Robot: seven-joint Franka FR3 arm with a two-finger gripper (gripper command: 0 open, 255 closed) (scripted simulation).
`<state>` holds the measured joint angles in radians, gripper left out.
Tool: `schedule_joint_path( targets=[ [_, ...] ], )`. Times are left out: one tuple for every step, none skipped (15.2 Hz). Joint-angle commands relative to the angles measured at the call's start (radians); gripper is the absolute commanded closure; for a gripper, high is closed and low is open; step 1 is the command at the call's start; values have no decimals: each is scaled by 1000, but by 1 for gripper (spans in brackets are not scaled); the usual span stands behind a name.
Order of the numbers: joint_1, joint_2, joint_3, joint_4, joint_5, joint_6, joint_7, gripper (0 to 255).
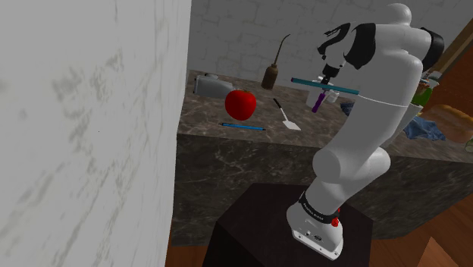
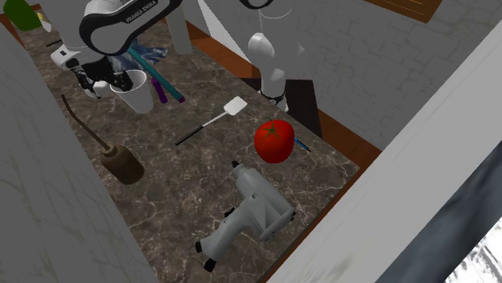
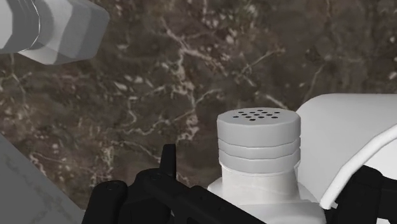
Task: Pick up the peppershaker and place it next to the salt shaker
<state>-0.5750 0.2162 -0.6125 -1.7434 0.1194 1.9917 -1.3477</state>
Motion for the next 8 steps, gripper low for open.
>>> schedule_joint_path(
  targets=[
    [-1,28,-1,-38,-10,0,3,255],
    [-1,28,-1,-38,-10,0,3,255],
    [2,29,1,-36,-11,-1,9,0],
    [-4,30,-2,-33,-9,-4,-1,0],
    [5,-6,-6,-62,-31,-5,8,0],
    [0,-1,-8,-59,-27,-3,0,0],
    [4,-17,-9,-67,-37,-8,5,0],
    [0,28,-2,-38,-10,0,3,0]
  ],
)
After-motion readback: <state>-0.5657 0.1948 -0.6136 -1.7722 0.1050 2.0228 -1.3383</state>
